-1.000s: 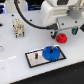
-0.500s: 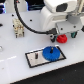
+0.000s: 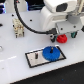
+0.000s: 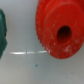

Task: Insert the blue gear onto the right peg, followed by the red gear

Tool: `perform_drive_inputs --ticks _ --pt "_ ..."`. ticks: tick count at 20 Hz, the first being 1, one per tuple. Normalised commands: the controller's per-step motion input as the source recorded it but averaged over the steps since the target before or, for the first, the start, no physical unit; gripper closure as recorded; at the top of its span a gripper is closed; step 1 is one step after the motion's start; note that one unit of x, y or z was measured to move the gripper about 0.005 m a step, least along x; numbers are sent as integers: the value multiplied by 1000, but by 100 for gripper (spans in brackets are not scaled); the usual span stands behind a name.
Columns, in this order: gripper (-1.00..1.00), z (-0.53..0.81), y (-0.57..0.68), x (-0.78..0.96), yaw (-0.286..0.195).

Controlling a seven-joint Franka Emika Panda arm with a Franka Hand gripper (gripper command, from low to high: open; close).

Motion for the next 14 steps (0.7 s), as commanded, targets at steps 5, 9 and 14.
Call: perform_drive_inputs --ticks 5,9,14 --pt "100 7 2 18 0" --pt "100 63 -8 -63 0" --pt "100 383 5 53 0"
